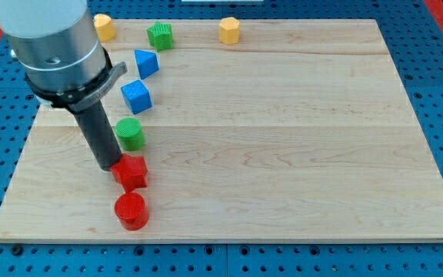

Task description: Slightly push the red star towards right

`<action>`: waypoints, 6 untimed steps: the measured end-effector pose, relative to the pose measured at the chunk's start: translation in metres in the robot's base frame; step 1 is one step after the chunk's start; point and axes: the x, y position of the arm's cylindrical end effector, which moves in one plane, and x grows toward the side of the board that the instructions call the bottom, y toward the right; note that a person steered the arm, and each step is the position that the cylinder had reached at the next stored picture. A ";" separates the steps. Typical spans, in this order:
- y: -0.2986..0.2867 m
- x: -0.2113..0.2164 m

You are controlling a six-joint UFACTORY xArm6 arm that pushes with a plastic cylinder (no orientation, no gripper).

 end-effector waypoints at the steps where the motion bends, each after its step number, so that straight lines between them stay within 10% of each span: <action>1: -0.011 -0.004; 4: 0.015 -0.003; 6: -0.097 -0.110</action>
